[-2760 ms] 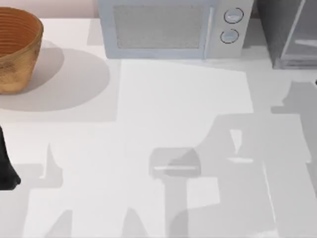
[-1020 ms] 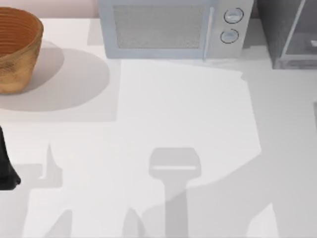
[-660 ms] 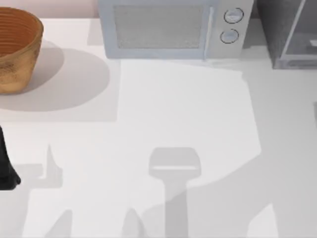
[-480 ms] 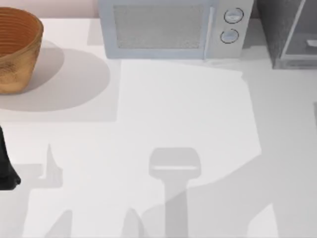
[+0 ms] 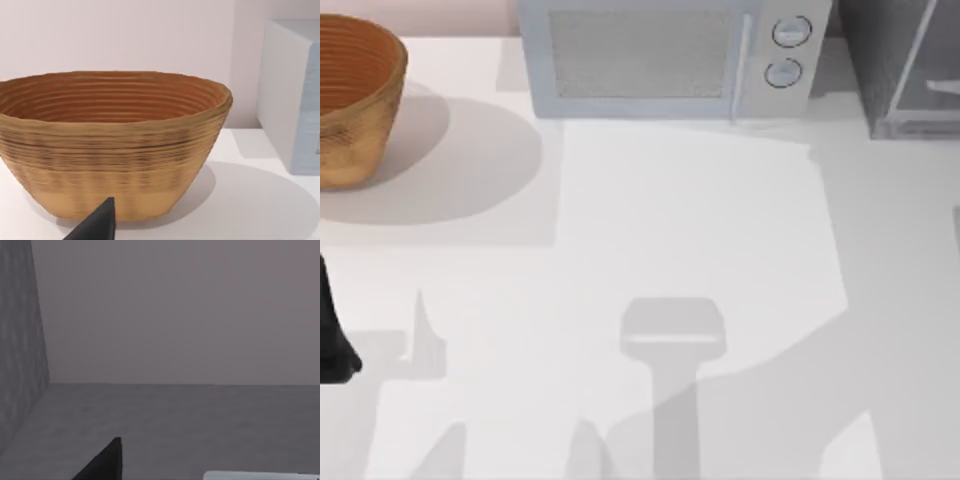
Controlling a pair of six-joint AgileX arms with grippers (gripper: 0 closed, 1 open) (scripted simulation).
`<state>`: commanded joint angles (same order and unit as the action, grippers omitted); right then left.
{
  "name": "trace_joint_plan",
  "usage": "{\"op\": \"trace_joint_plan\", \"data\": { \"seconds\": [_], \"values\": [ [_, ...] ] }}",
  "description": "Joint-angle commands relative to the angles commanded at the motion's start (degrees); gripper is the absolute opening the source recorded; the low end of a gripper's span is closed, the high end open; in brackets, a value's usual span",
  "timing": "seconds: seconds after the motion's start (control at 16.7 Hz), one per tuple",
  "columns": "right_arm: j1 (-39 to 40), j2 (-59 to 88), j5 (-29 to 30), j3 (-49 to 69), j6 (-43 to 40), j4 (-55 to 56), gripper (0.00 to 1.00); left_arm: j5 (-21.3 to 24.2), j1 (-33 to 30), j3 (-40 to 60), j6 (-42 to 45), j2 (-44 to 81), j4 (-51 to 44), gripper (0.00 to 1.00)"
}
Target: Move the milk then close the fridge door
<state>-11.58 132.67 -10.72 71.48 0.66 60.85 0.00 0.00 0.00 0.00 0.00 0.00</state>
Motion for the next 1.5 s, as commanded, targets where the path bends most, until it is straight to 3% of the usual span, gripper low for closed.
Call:
{"op": "trace_joint_plan", "data": {
  "seconds": [0.36, 0.72, 0.96, 1.5],
  "values": [
    [0.7, -3.5, 0.3, -2.4, 0.1, -2.2, 1.0, 0.0, 0.0, 0.0, 0.0, 0.0, 0.0, 1.0],
    [4.1, -24.1, 1.3, -17.3, -0.6, -15.0, 1.0, 0.0, 0.0, 0.0, 0.0, 0.0, 0.0, 1.0],
    [6.8, -45.6, 1.9, -27.1, -1.6, -23.3, 1.0, 0.0, 0.0, 0.0, 0.0, 0.0, 0.0, 1.0],
    [9.8, -108.3, 5.9, -51.8, -2.0, -43.3, 1.0, 0.0, 0.0, 0.0, 0.0, 0.0, 0.0, 1.0]
  ]
}}
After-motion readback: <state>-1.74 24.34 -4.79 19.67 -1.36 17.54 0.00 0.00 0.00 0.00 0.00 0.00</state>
